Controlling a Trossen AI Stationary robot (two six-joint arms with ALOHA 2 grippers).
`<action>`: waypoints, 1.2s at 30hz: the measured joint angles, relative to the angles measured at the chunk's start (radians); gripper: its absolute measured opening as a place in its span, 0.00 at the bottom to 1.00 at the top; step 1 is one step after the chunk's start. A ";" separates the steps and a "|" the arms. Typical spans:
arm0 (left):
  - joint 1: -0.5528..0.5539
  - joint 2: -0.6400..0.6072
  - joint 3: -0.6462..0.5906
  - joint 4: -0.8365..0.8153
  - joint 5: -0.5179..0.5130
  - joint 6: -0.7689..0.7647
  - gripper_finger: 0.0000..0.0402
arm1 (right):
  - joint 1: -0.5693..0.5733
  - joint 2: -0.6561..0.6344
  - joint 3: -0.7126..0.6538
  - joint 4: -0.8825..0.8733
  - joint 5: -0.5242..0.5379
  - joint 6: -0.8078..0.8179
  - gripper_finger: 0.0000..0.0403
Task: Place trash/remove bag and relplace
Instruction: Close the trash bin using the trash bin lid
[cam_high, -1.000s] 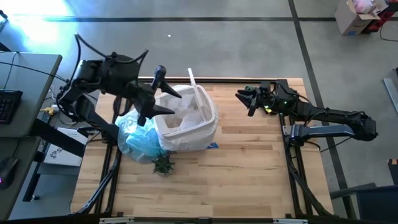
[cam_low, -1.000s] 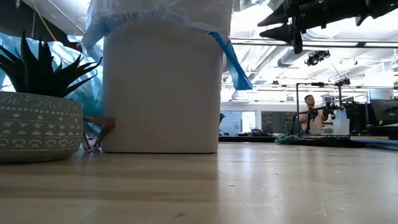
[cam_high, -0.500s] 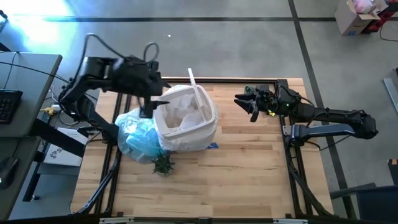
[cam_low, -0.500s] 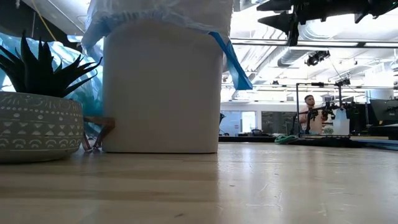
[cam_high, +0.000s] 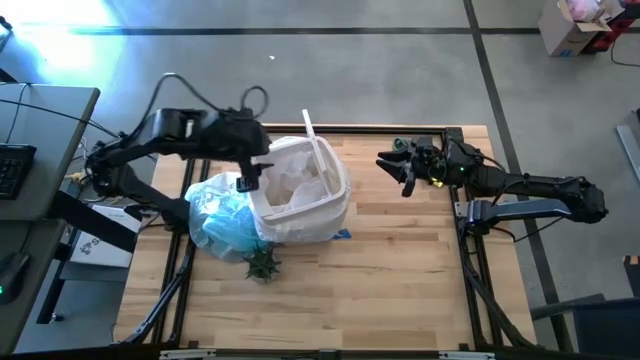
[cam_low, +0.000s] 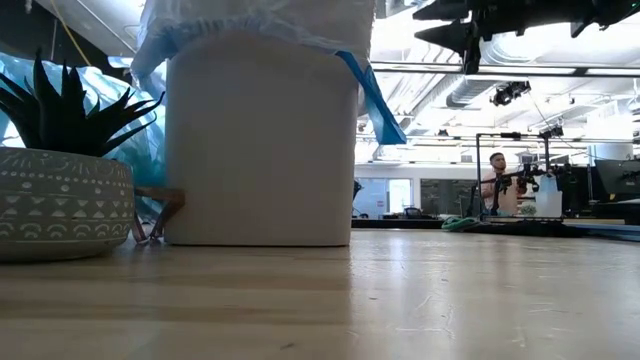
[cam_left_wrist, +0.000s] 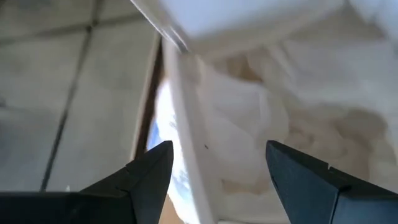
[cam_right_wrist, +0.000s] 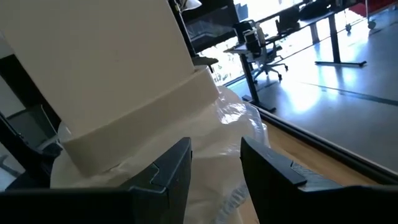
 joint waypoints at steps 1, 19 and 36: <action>0.000 -0.025 -0.021 0.040 -0.013 0.002 0.59 | 0.000 0.000 0.000 -0.001 0.001 -0.008 0.32; 0.042 -0.494 -0.600 0.544 -0.137 -0.265 0.59 | -0.077 0.028 0.000 -0.010 -0.087 -0.016 0.32; 0.013 -0.701 -0.879 0.642 -0.093 -0.522 0.59 | -0.064 0.119 0.000 0.145 -0.135 0.016 0.32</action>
